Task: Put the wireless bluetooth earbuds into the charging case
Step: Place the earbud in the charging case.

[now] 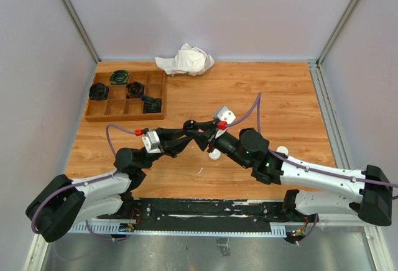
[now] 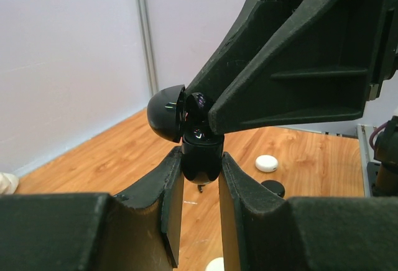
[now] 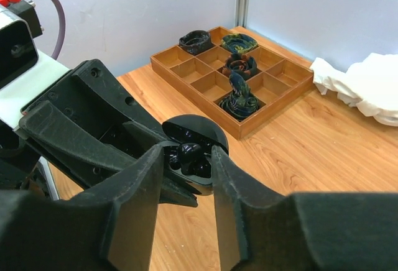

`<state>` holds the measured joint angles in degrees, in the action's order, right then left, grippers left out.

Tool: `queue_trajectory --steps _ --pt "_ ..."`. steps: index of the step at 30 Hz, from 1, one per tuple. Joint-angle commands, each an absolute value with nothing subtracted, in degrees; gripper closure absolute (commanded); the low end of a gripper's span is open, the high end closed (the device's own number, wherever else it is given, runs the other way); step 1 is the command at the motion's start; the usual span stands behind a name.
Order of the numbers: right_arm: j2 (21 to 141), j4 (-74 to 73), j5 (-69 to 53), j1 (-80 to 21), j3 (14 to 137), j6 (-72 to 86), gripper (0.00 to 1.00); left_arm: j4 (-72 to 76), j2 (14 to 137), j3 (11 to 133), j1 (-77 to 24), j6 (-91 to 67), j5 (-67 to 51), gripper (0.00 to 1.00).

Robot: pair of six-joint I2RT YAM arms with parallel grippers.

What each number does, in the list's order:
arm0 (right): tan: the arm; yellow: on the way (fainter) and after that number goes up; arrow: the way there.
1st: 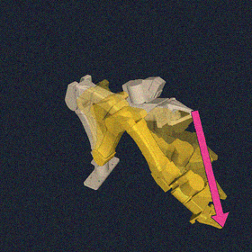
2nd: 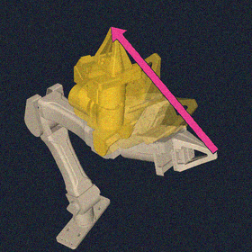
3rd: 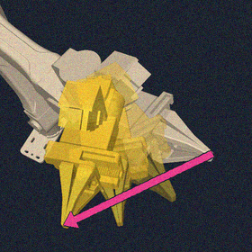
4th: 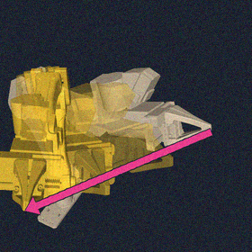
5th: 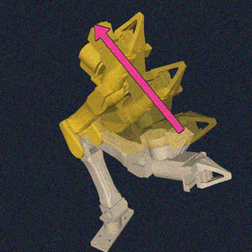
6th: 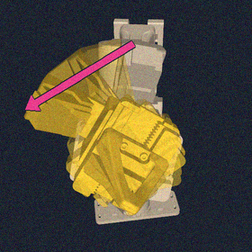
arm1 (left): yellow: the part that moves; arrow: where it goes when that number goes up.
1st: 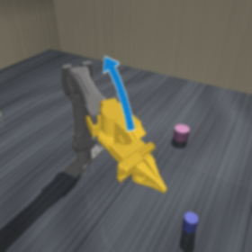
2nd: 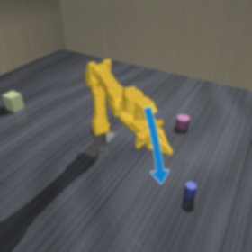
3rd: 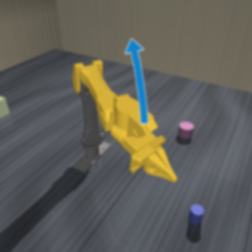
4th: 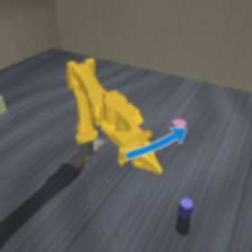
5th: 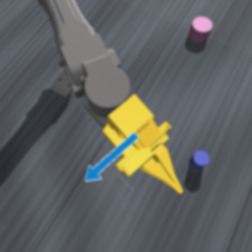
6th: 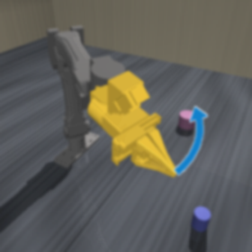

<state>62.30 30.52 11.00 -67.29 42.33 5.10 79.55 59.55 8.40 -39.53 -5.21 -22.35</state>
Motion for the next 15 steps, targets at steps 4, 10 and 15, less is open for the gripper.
queue_trajectory --steps 4,10,15 --pt "60.38 26.78 15.16 -68.31 45.07 3.79 0.51 81.54 59.91 7.4 -39.95 -3.97 -19.82 1.0" --pt "59.55 19.16 18.35 -67.66 48.24 1.19 0.41 80.94 61.56 6.34 -39.9 -4.57 -18.64 1.0" --pt "60.55 6.31 17.92 -64.16 53.82 3.57 0.36 80.86 62.92 5.17 -39.9 -5.72 -17.88 1.0"
